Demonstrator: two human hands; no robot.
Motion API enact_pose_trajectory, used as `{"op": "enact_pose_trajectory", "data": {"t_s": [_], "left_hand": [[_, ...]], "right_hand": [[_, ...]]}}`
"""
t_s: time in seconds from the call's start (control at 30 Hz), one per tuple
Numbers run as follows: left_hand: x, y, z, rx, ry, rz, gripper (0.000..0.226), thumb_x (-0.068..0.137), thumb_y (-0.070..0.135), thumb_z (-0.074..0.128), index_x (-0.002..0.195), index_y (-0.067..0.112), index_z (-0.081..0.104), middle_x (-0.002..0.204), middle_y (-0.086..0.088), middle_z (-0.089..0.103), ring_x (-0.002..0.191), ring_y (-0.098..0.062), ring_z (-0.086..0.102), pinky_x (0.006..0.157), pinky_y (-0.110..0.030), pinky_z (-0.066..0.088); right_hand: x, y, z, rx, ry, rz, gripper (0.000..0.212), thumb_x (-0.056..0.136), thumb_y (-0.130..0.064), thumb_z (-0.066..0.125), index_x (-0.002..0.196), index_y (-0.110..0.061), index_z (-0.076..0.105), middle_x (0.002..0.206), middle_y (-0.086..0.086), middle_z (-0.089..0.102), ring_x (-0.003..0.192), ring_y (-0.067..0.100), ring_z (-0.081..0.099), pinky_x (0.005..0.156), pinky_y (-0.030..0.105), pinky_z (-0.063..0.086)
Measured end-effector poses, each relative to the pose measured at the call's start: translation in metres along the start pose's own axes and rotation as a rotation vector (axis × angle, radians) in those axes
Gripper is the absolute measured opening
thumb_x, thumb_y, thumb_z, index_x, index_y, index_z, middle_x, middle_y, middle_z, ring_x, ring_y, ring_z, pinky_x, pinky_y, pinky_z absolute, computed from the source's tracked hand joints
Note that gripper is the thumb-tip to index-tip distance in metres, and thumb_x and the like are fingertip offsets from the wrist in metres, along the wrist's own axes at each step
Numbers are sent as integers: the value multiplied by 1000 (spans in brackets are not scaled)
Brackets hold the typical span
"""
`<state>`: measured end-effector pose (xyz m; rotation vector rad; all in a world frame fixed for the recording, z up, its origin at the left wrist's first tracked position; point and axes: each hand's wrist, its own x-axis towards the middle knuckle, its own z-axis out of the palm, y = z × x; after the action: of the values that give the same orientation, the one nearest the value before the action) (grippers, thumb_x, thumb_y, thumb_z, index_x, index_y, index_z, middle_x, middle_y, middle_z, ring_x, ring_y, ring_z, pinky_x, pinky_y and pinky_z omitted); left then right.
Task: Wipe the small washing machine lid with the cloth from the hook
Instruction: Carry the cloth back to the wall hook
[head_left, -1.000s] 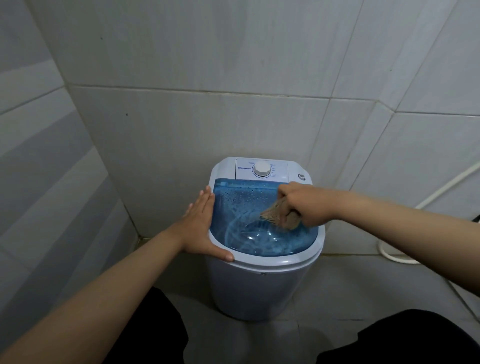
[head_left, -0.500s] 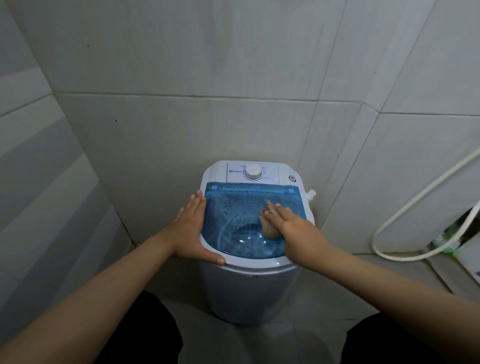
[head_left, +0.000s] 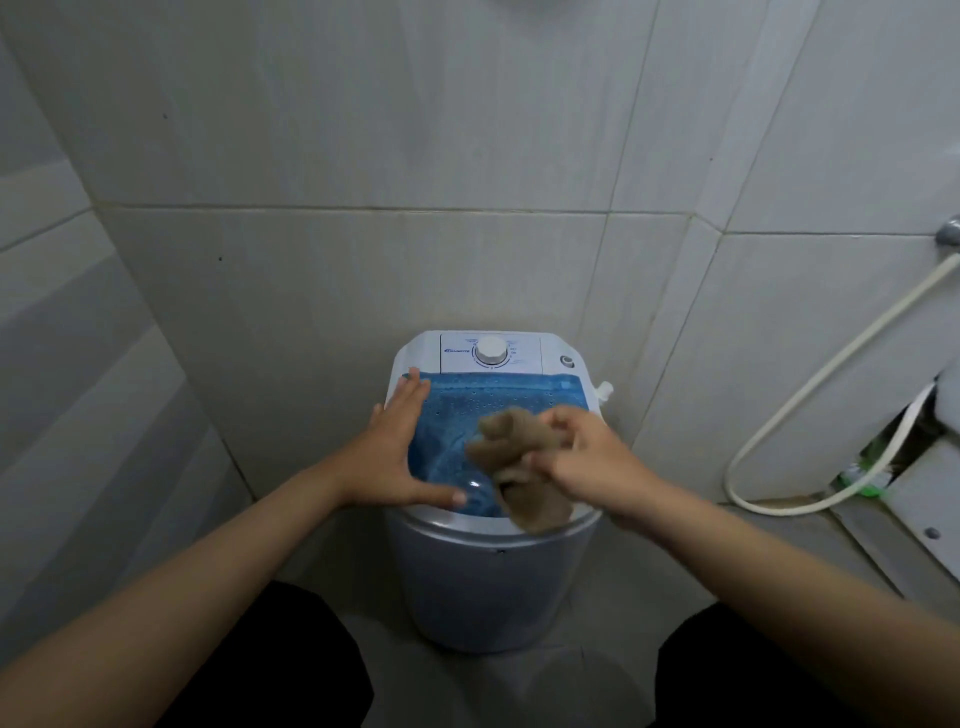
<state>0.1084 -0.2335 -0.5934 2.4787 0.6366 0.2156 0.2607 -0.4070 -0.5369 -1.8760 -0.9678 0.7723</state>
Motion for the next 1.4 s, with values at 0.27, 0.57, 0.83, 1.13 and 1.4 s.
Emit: {"op": "enact_pose_trajectory", "data": {"t_s": [0.27, 0.57, 0.83, 1.13, 1.4], "left_hand": [[54, 61, -18, -736, 171, 64, 29, 81, 1, 69, 110, 1, 64, 108, -9, 70, 103, -15, 66, 95, -31, 50], [138, 60, -17, -898, 293, -80, 13, 88, 1, 59, 80, 11, 56, 67, -8, 62, 63, -17, 61, 66, -31, 51], [169, 114, -99, -1061, 174, -226, 18, 75, 18, 68, 89, 9, 62, 69, -2, 70, 61, -10, 67, 53, -20, 54], [140, 244, -252, -854, 37, -265, 4, 88, 9, 62, 86, 11, 64, 76, -11, 66, 58, -11, 65, 54, -22, 55], [108, 349, -390, -408, -183, -101, 14, 76, 32, 74, 84, 22, 67, 74, 15, 69, 71, 2, 62, 70, -19, 50]], "right_hand": [[56, -32, -41, 407, 88, 19, 14, 81, -10, 70, 91, -12, 60, 82, 10, 69, 68, 20, 66, 63, 29, 56], [134, 12, -66, 190, 289, -126, 19, 83, -23, 69, 94, -24, 53, 87, 0, 64, 74, 9, 63, 57, 17, 48], [146, -74, -113, 249, -67, -146, 24, 72, -35, 72, 91, -23, 63, 90, -2, 70, 84, 9, 68, 77, 24, 57], [86, -226, -212, 265, -41, -9, 9, 87, -10, 64, 82, -3, 66, 77, 13, 66, 73, 19, 60, 70, 37, 49], [31, -384, -300, 172, -110, -95, 11, 88, -15, 63, 77, -16, 65, 72, 8, 67, 69, 14, 60, 63, 28, 48]]}}
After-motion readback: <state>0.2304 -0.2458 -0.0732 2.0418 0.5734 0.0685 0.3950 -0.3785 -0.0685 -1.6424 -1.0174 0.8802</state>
